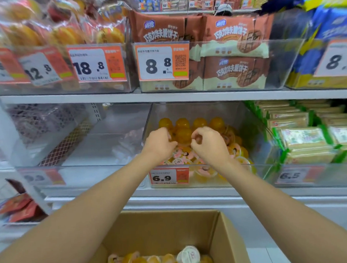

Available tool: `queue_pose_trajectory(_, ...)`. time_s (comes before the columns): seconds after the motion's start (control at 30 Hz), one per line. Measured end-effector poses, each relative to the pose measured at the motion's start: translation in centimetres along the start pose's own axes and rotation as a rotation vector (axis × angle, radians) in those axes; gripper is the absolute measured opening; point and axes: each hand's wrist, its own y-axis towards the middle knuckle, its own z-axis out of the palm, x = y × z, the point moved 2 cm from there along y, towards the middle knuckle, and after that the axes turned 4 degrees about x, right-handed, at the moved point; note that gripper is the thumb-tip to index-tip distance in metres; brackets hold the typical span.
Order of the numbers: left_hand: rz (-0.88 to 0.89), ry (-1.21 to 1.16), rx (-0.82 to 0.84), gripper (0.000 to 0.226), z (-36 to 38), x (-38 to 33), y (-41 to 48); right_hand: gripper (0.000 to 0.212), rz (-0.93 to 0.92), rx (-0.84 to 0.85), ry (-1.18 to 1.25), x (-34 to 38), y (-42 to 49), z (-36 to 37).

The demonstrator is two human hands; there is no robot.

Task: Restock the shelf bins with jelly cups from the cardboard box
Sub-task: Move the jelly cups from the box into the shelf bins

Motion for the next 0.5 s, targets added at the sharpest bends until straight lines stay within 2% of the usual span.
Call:
queue_pose_trajectory(0.13, -0.045, -0.218, -0.051, 0.023, 0.0, 0.6, -5.8, 0.004, -0.081, -0.119, -0.013, 2.5, -5.2, -0.6)
queue_pose_trajectory(0.23, -0.102, -0.274, -0.023, 0.022, 0.4, 2.5, -10.1, 0.004, -0.134, -0.075, -0.007, 3.8, -9.3, 1.4)
queue_pose_trajectory(0.3, -0.180, -0.264, 0.071, 0.020, 1.7, 4.9, -12.6, 0.003, -0.108, 0.049, 0.012, 3.9, -11.9, 3.8)
queue_pose_trajectory(0.5, -0.440, -0.149, 0.400, 0.018, 8.3, 16.3, -18.4, 0.016, 0.047, 0.640, -0.048, 2.5, -19.2, 13.6)
